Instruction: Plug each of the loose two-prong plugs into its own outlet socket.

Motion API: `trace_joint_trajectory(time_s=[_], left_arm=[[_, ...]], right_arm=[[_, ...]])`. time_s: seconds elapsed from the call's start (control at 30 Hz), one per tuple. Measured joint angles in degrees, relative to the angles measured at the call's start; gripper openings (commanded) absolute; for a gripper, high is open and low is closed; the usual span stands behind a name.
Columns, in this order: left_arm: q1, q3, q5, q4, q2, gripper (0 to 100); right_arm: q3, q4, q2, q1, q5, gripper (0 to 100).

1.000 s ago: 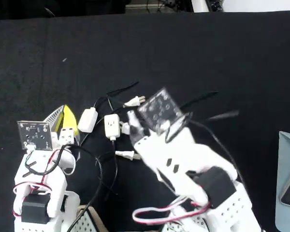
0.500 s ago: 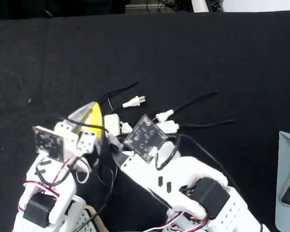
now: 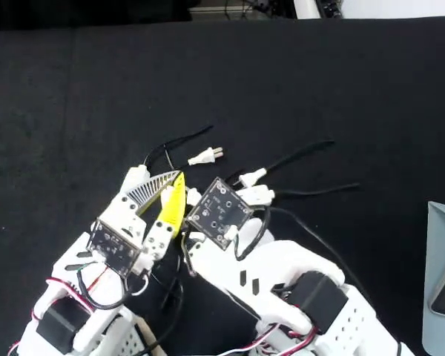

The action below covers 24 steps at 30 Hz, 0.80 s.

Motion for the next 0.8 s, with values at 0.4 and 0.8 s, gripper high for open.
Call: trace_joint_trajectory(time_s=[0.4,0.8], left_arm=[[-26.0,-0.3,-0.4,12.9,0.4,3],[-33.8,1.5,-9.2,14.9,12.3,21]], right_arm=[[3.8,-1.7,0.1,10.8,-1.0,1.1],[10.2,-8.3,0.1,15.6,-2.8,1.1]])
